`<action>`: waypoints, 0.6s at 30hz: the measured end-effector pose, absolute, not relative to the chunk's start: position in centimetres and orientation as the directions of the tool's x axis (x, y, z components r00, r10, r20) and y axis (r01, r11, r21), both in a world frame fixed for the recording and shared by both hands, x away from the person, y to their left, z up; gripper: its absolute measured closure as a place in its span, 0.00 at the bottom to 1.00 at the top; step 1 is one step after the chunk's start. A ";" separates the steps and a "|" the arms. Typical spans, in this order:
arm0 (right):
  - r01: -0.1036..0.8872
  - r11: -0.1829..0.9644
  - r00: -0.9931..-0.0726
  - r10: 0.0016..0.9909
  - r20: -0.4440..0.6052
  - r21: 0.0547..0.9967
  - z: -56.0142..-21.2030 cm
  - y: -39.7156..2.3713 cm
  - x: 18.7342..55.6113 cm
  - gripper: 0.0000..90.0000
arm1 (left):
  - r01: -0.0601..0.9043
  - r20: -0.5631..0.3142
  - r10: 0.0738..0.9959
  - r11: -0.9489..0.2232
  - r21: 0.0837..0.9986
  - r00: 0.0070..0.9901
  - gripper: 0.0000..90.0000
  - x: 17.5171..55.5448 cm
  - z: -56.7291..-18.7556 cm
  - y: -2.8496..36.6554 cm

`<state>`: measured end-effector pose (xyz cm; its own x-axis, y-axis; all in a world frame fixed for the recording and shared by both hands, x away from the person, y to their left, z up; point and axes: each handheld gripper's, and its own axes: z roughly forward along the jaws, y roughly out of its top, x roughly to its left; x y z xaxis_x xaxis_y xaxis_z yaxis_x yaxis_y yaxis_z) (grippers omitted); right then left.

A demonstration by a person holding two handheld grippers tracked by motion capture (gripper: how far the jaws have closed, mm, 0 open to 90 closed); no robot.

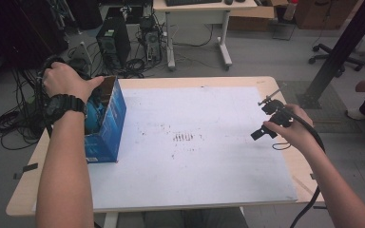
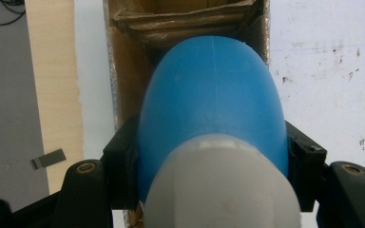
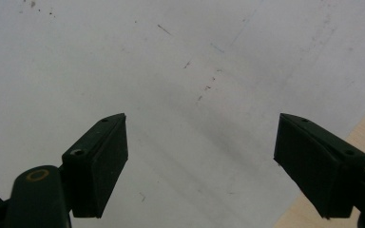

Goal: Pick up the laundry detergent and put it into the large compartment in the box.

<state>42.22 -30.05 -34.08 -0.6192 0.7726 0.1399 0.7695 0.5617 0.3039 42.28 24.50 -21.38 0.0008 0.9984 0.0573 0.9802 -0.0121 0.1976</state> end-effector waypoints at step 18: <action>0.767 0.566 -0.623 0.770 0.137 0.302 -34.2 -30.0 42.2 0.21 | 0.983 0.056 0.998 -0.006 0.184 -0.005 0.42 42.5 -22.8 24.5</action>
<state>42.16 -29.98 -34.17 -0.6228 0.7702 0.1375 0.7669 0.5661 0.3025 42.49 24.51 -22.81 -0.0046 0.9984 0.0564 0.9828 -0.0059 0.1843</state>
